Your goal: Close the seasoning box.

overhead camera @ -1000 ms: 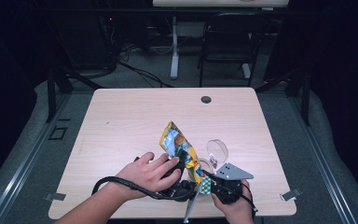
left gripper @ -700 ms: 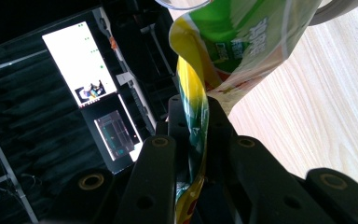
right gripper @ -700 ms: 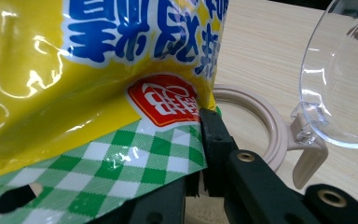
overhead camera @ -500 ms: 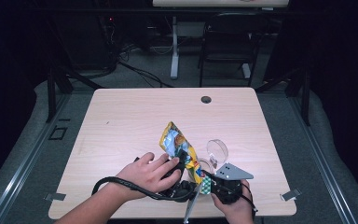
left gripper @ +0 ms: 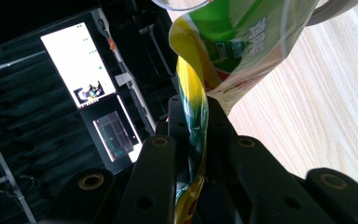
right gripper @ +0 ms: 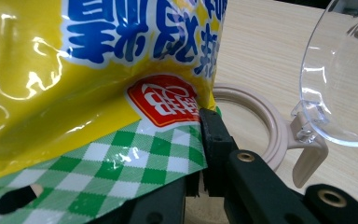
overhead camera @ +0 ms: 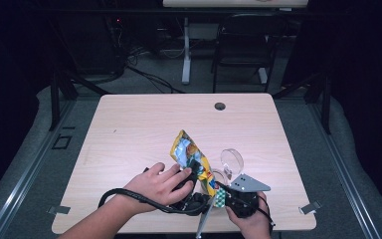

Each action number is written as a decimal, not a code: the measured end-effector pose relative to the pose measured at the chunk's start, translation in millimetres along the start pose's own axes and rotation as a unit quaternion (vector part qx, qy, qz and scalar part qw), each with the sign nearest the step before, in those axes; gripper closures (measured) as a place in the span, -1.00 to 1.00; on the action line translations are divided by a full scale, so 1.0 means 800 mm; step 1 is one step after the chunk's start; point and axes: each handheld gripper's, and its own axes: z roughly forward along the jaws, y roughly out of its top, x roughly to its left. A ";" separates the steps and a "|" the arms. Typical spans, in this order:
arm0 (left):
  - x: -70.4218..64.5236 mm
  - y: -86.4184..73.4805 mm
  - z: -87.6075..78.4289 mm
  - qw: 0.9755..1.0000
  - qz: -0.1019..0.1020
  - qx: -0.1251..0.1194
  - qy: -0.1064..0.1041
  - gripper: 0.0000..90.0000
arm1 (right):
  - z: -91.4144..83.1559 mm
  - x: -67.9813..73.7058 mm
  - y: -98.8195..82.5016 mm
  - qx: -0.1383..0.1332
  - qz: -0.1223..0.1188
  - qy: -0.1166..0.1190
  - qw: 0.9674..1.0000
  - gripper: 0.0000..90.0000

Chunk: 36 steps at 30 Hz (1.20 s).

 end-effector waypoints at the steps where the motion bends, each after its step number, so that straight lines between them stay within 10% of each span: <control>1: 0.001 0.000 0.000 1.000 0.000 0.001 -0.003 0.89 | 0.000 0.000 0.000 0.000 0.000 0.000 1.000 0.95; 36: 0.003 0.001 -0.002 1.000 0.008 0.001 -0.001 0.89 | 0.003 -0.001 0.001 -0.002 0.003 0.005 1.000 0.95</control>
